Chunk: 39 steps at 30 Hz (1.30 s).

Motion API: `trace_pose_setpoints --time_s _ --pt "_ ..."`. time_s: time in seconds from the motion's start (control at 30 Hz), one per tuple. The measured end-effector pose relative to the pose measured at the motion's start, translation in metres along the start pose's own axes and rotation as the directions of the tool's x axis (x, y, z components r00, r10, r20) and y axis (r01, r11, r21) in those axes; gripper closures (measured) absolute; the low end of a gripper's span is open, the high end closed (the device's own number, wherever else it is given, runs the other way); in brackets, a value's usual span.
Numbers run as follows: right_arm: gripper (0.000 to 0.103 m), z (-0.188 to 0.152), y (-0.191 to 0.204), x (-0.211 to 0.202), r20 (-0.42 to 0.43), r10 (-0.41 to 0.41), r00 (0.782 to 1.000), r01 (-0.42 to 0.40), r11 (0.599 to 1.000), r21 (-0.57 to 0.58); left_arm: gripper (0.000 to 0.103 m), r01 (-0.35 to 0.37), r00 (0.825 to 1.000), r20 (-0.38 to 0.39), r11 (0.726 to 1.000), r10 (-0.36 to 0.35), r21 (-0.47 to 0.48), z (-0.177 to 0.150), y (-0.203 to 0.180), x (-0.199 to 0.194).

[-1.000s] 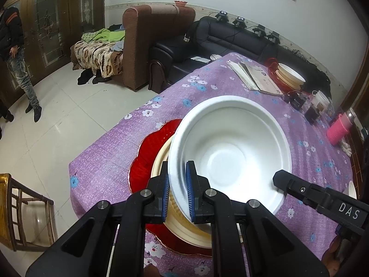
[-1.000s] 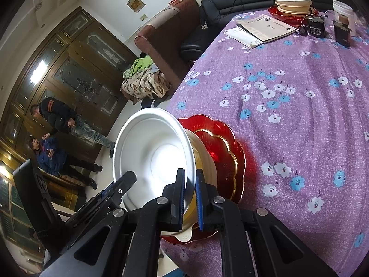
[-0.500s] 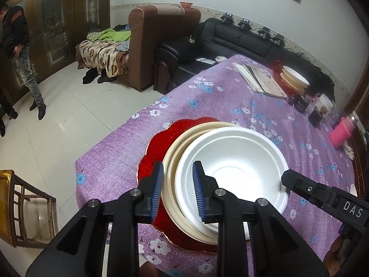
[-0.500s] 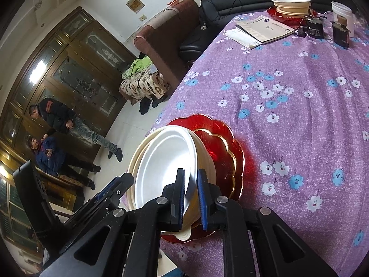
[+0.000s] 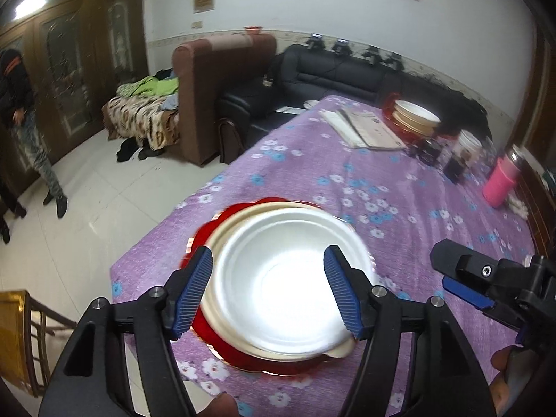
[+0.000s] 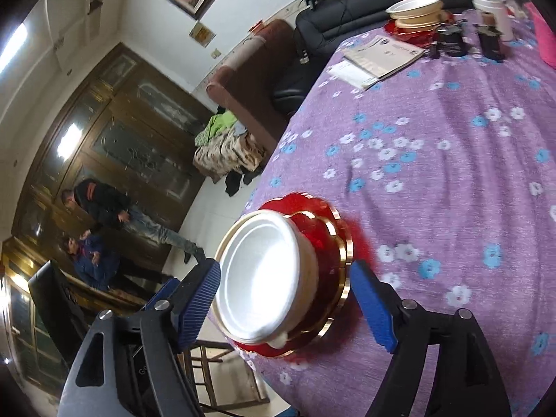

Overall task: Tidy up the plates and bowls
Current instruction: 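Move both tools back toward the last white foam bowl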

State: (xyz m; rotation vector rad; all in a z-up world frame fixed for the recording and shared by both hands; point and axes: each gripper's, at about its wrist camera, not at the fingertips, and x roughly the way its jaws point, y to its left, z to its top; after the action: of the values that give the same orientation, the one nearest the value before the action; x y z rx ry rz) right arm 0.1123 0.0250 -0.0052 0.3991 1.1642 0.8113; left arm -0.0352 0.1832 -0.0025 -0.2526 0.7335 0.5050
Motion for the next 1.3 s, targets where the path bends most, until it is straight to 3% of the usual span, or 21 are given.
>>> trace_pose_setpoints --time_s 0.33,0.43,0.5,0.57,0.8,1.2,1.3 --pt "0.019 -0.006 -0.070 -0.068 0.102 -0.079 0.992 0.066 0.990 0.122 0.037 0.102 0.995 -0.035 0.984 -0.097 0.143 -0.007 -0.069 -0.003" --pt "0.014 -0.011 -0.088 -0.085 0.116 -0.111 0.987 0.093 0.984 0.149 0.034 0.129 0.991 -0.056 0.974 -0.121 0.185 -0.012 -0.089 -0.002" --pt "0.008 -0.015 -0.100 -0.095 0.125 -0.126 0.984 0.104 0.979 0.175 0.025 0.158 0.986 -0.082 0.964 -0.144 0.212 -0.015 -0.102 0.000" --pt "0.001 -0.019 -0.115 -0.104 0.137 -0.141 0.981 0.111 0.973 0.205 0.025 0.176 0.983 -0.098 0.957 -0.157 0.230 -0.019 -0.114 0.001" --pt "0.000 -0.029 -0.153 -0.123 0.131 -0.196 0.972 0.154 0.949 0.275 0.025 0.204 0.974 -0.157 0.930 -0.163 0.304 -0.031 -0.150 0.009" --pt "0.000 -0.041 -0.181 -0.154 0.142 -0.229 0.963 0.176 0.934 0.310 0.024 0.244 0.963 -0.201 0.895 -0.178 0.374 -0.043 -0.195 0.012" --pt "0.000 -0.046 -0.185 -0.167 0.146 -0.238 0.960 0.184 0.932 0.311 0.024 0.275 0.953 -0.232 0.881 -0.196 0.384 -0.046 -0.211 0.015"
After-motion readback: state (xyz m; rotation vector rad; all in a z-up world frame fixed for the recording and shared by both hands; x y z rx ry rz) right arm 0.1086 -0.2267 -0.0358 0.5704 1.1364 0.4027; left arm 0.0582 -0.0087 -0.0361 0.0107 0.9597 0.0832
